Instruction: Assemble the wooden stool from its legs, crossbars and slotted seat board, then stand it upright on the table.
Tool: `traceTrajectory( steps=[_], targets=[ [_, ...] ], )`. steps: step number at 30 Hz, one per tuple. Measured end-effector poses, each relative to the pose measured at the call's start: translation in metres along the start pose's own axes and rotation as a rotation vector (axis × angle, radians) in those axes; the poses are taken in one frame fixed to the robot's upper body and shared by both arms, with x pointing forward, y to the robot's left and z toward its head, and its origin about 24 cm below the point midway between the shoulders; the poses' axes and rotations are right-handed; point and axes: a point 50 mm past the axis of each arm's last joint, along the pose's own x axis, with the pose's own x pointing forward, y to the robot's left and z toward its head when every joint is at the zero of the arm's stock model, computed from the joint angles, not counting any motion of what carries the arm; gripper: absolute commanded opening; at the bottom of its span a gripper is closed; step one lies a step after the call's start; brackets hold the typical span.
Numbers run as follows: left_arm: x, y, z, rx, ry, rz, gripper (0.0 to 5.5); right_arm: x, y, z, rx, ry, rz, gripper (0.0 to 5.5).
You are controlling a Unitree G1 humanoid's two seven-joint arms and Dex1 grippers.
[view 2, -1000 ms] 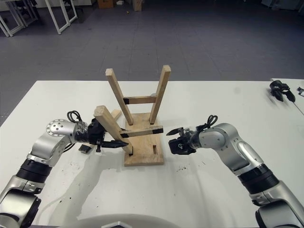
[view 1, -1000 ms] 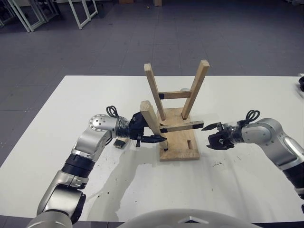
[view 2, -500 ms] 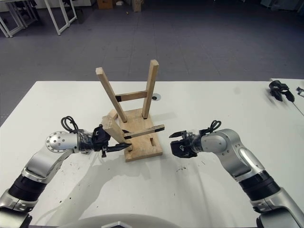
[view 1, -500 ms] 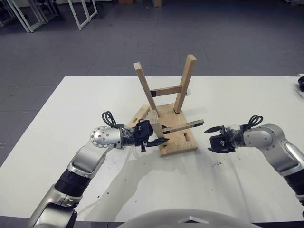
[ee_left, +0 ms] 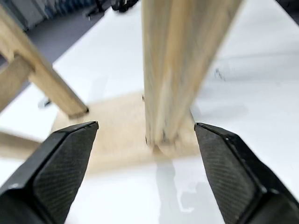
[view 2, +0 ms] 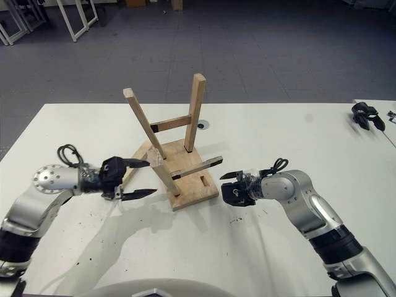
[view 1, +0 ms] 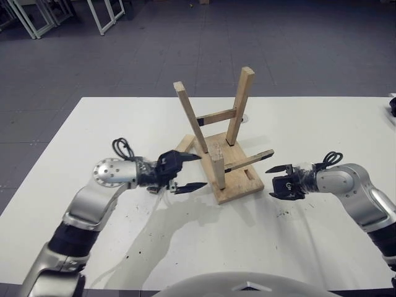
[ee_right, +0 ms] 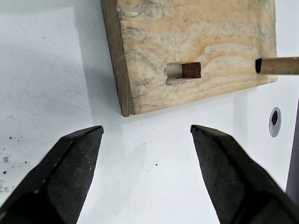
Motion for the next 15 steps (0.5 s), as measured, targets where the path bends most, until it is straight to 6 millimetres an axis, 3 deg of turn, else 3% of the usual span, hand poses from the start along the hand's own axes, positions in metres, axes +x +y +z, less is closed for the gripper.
traceTrajectory(
  steps=[3, 6, 10, 15],
  targets=[
    [-0.019, 0.003, -0.015, -0.063, 0.075, 0.204, 3.77, 0.0, 0.001, -0.001, 0.021, 0.004, -0.008, 3.45],
    [-0.032, 0.01, -0.033, -0.176, 0.083, 0.577, 3.77, 0.0, 0.003, -0.003, 0.047, 0.012, -0.013, 3.45],
    [-0.024, -0.007, -0.056, -0.324, 0.106, 0.696, 3.77, 0.0, 0.003, -0.003, 0.058, 0.014, -0.018, 3.45],
    [-0.019, -0.01, -0.073, -0.415, 0.123, 0.716, 3.77, 0.002, 0.003, -0.002, 0.065, 0.01, -0.024, 3.45]
  ],
)
